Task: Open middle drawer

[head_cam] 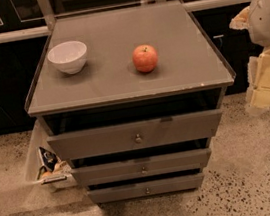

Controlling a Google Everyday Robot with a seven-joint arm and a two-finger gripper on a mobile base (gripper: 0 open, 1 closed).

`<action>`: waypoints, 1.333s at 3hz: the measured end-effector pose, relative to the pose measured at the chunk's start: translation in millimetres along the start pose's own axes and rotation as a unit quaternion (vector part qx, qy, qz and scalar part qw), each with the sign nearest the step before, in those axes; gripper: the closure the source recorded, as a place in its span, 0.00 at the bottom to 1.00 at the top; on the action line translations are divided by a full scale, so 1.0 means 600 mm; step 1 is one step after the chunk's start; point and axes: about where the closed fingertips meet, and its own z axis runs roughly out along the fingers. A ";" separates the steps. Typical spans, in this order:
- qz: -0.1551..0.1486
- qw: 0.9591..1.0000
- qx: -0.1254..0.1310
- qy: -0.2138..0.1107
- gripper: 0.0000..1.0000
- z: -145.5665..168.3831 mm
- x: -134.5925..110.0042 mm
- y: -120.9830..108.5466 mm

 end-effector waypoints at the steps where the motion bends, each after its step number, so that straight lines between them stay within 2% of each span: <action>1: 0.000 1.000 0.000 0.000 0.00 0.000 0.000 0.000; 2: 0.005 1.000 -0.028 -0.010 0.00 0.036 0.007 0.015; 3: -0.004 0.998 -0.056 -0.025 0.00 0.110 0.021 0.049; 4: -0.025 0.996 -0.075 -0.040 0.00 0.206 0.037 0.084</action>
Offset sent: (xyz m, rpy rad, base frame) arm -0.0073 0.0016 -0.0611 0.0811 0.1423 0.0163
